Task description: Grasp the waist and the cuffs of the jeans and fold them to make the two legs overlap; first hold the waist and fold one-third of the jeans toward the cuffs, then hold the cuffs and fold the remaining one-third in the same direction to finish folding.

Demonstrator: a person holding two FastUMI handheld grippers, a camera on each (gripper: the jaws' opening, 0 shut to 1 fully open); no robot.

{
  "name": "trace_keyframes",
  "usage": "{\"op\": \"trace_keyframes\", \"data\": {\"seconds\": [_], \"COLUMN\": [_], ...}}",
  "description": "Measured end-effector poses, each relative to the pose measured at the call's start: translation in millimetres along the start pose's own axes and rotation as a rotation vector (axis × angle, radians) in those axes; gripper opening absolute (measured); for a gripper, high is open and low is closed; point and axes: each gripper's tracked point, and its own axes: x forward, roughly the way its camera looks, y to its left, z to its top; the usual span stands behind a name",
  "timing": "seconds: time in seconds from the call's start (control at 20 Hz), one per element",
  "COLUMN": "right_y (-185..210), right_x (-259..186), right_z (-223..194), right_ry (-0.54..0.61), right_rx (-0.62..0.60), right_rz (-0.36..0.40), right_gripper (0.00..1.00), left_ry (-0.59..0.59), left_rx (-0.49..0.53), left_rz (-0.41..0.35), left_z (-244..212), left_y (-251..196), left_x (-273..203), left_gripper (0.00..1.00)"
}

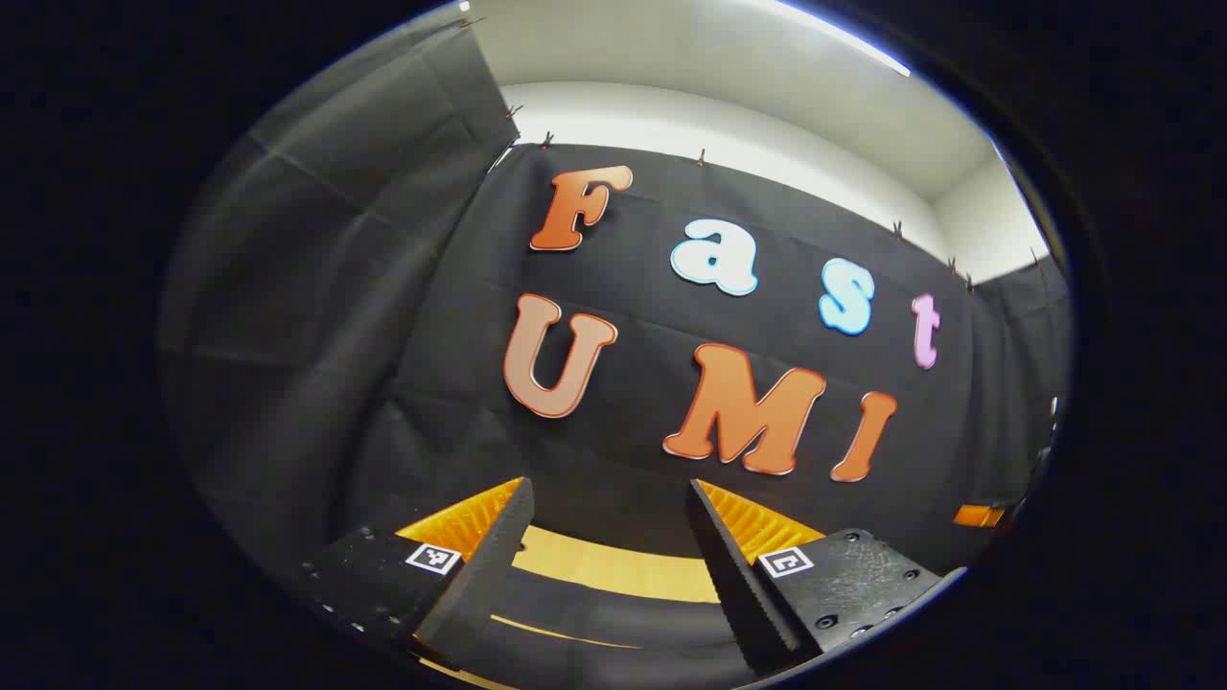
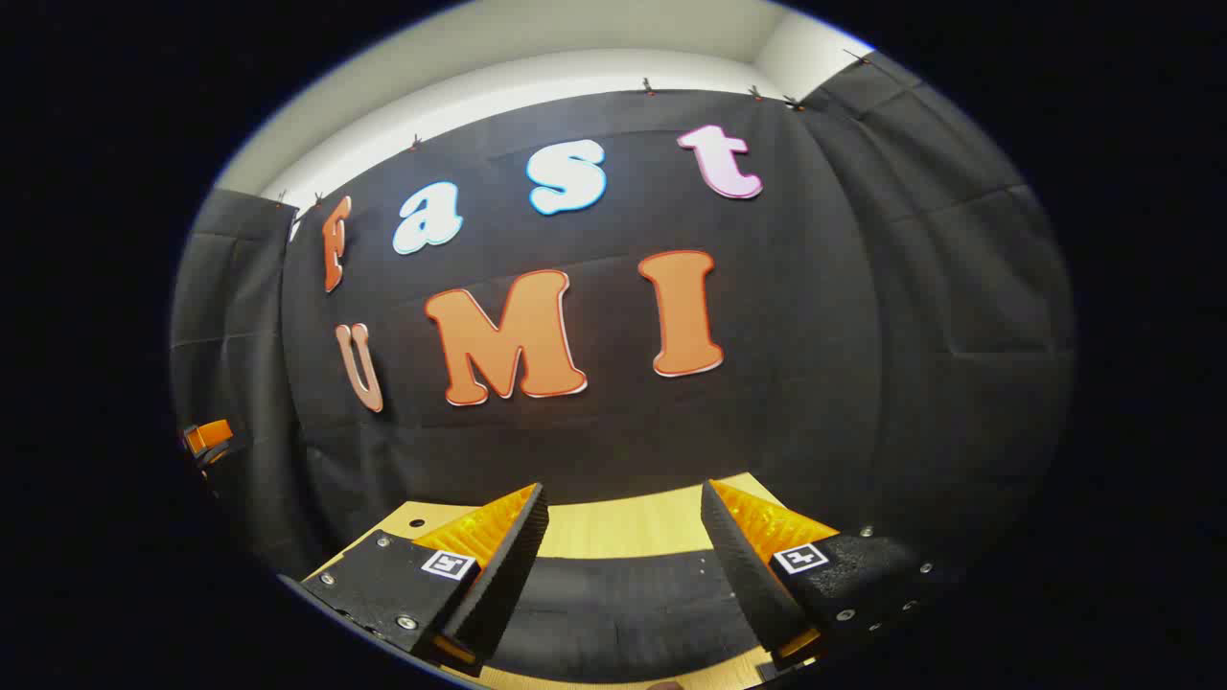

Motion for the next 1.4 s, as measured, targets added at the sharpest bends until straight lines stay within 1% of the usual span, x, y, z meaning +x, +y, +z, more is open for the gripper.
{"op": "trace_keyframes", "data": {"seconds": [0.05, 0.1, 0.15, 0.2, 0.25, 0.3, 0.35, 0.4, 0.45, 0.5, 0.55, 0.6, 0.65, 0.7, 0.75, 0.8, 0.85, 0.9, 0.95, 1.0, 1.15, 1.25, 1.4], "right_y": [6.7, 9.8, 9.5, 10.3, 10.0, 9.4, 7.6, 8.4, 15.3, 25.0, 28.8, 27.9, 25.2, 30.0, 40.9, 46.6, 47.8, 51.4, 56.3, 58.8, 62.2, 64.9, 69.0], "right_x": [8.4, 15.1, 18.9, 21.5, 23.1, 23.8, 23.0, 21.0, 19.1, 16.6, 13.0, 10.6, 10.6, 13.6, 16.2, 17.6, 18.0, 20.3, 21.4, 23.3, 27.5, 31.3, 37.2], "right_z": [-2.4, -5.2, -6.3, -5.3, -3.5, -1.1, 1.0, 0.8, -3.1, -7.9, -10.5, -10.3, -10.8, -17.7, -28.4, -33.9, -31.5, -29.1, -27.6, -27.0, -30.7, -37.3, -54.7], "right_ry": [0.003, 0.014, 0.020, 0.020, 0.014, 0.003, -0.006, -0.009, -0.002, 0.006, 0.005, -0.015, -0.020, 0.000, 0.026, 0.041, 0.044, 0.040, 0.034, 0.034, 0.049, 0.069, 0.123], "right_rx": [0.005, 0.006, -0.003, -0.023, -0.057, -0.099, -0.131, -0.140, -0.135, -0.138, -0.154, -0.182, -0.202, -0.206, -0.202, -0.193, -0.185, -0.176, -0.170, -0.167, -0.161, -0.149, -0.118], "right_rz": [0.028, 0.038, 0.035, 0.024, 0.002, -0.030, -0.071, -0.105, -0.116, -0.108, -0.125, -0.157, -0.193, -0.190, -0.159, -0.150, -0.150, -0.136, -0.112, -0.105, -0.091, -0.072, -0.048], "right_gripper": [1.00, 1.00, 1.00, 1.00, 0.97, 1.00, 1.00, 1.00, 0.97, 1.00, 1.00, 0.98, 0.97, 0.97, 0.97, 0.97, 0.98, 1.00, 0.98, 0.98, 0.98, 0.98, 0.98], "left_ry": [-0.013, -0.023, -0.026, -0.020, -0.017, -0.019, -0.017, -0.004, 0.010, 0.004, -0.023, -0.048, -0.038, -0.032, -0.035, -0.031, -0.005, 0.033, 0.053, 0.066, 0.091, 0.113, 0.199], "left_rx": [0.052, 0.094, 0.123, 0.148, 0.169, 0.183, 0.185, 0.175, 0.163, 0.155, 0.155, 0.170, 0.202, 0.239, 0.267, 0.270, 0.253, 0.233, 0.217, 0.206, 0.150, 0.087, -0.069], "left_rz": [0.036, 0.069, 0.097, 0.109, 0.115, 0.117, 0.116, 0.108, 0.098, 0.089, 0.081, 0.073, 0.091, 0.108, 0.102, 0.095, 0.082, 0.061, 0.057, 0.063, 0.091, 0.098, 0.102], "left_z": [3.4, 6.1, 7.5, 3.4, 2.4, 2.2, 4.1, 4.8, 5.9, 9.6, 17.7, 25.9, 26.6, 22.8, 19.1, 12.4, 2.4, -9.8, -17.9, -23.3, -27.8, -36.5, -74.1], "left_y": [6.8, 12.2, 16.4, 17.0, 19.3, 25.1, 33.7, 42.3, 48.1, 53.9, 57.6, 59.3, 63.5, 70.3, 71.4, 67.8, 65.1, 62.5, 61.9, 66.3, 78.7, 81.3, 88.2], "left_x": [-0.4, -0.7, 1.0, 0.7, 4.5, 8.6, 15.4, 27.6, 38.1, 49.4, 58.3, 67.6, 74.5, 79.4, 82.2, 82.5, 82.9, 79.7, 77.5, 76.9, 74.3, 70.1, 62.9], "left_gripper": [0.93, 0.93, 0.93, 0.93, 0.94, 0.94, 0.97, 0.96, 0.94, 0.95, 0.95, 0.94, 0.94, 0.94, 0.94, 0.97, 0.95, 0.96, 0.95, 0.97, 0.97, 0.98, 0.97]}}
